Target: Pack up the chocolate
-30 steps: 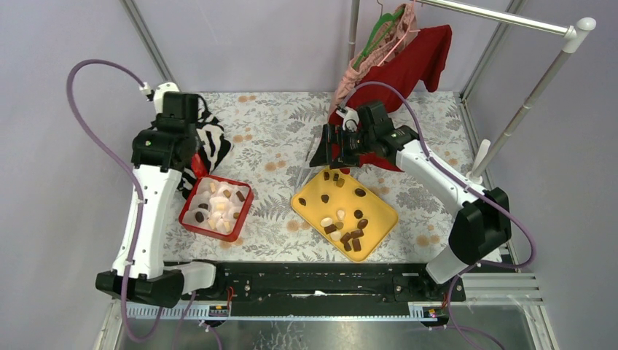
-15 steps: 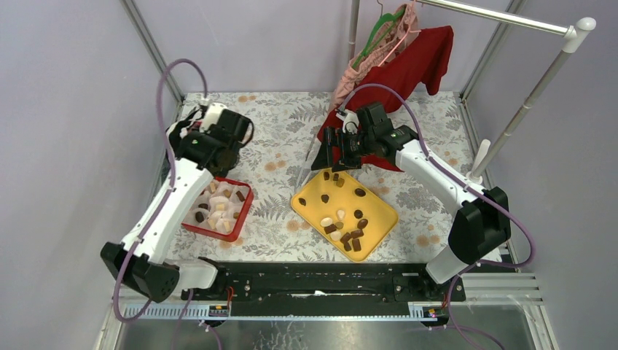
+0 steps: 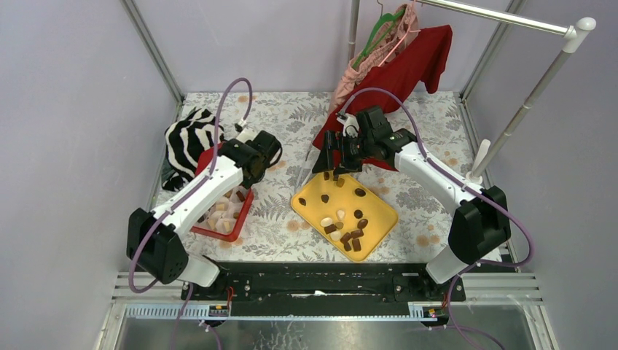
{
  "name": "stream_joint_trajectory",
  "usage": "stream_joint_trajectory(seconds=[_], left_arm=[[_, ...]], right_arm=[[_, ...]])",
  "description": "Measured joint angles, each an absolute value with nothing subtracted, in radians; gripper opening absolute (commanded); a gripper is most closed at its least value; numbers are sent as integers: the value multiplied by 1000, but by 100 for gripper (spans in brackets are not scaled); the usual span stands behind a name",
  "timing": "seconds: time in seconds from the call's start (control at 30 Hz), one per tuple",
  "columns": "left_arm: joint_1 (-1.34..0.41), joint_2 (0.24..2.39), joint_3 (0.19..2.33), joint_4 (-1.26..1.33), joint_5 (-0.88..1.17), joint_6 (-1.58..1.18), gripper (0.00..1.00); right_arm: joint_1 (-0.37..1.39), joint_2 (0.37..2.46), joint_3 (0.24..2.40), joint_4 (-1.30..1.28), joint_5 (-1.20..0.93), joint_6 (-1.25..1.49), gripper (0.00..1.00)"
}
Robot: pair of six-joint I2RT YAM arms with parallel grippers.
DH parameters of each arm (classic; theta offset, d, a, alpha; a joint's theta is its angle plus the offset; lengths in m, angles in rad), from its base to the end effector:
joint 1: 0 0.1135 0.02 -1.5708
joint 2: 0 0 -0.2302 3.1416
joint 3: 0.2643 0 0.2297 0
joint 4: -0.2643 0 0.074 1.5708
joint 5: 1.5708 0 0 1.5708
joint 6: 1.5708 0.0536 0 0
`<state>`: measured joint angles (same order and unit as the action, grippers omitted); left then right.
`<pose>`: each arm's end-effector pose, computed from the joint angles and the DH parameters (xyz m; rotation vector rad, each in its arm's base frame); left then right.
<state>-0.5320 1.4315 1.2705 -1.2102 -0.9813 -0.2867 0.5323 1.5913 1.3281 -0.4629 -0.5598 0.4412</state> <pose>0.2269 -0.0819 0.2634 0.1640 2.3662 1.0664 0.2817 0.1990 0.2646 -0.4209 2.3947 1.1195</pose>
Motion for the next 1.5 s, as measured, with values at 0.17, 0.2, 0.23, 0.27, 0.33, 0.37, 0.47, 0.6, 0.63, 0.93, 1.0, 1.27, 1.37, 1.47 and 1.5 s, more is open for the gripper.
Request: stream_joint_trajectory(seconds=[0.17,0.2,0.23,0.27,0.33,0.37,0.47,0.6,0.63,0.93,1.0,1.27,1.37,1.47,1.5], left_arm=[[-546,1481,1246,-1203,-995,-300,0],[-548,1486,1240,-1197,-1002,-302,0],[-549,1489,1231,-1191,-1010,-303,0],[-551,1491,1219,-1185,-1015,-305,0],[-554,1497,1200,-1182,-1026,-311,0],[-557,1503,1193,-1180,-1033,-316,0],[-573,1525,1180,-1170,-1053,-331,0],[-602,1563,1163,-1150,-1066,-347,0],[-606,1575,1160,-1144,-1067,-349,0],[-635,1691,1157,-1140,-1109,-416,0],[-640,1739,1172,-1156,-1135,-452,0],[-656,1855,1214,-1251,-1196,-610,0],[-656,1857,1215,-1266,-1195,-628,0],[-656,1858,1216,-1268,-1186,-630,0],[-656,1858,1216,-1269,-1184,-630,0]], right_arm=[[532,1602,1328,-442,-561,438,100],[532,1610,1328,-436,-561,437,100],[532,1617,1328,-433,-561,437,100],[532,1626,1328,-431,-561,437,100],[532,1637,1328,-430,-561,437,100],[532,1640,1328,-429,-561,436,100],[532,1641,1328,-426,-561,434,100],[532,1641,1328,-417,-561,429,100],[532,1641,1328,-414,-561,426,100],[532,1641,1328,-413,-560,419,100],[532,1641,1326,-414,-560,416,100],[532,1641,1318,-415,-558,405,100],[532,1641,1314,-420,-557,404,100],[532,1641,1313,-423,-557,403,100],[532,1641,1313,-424,-557,403,100]])
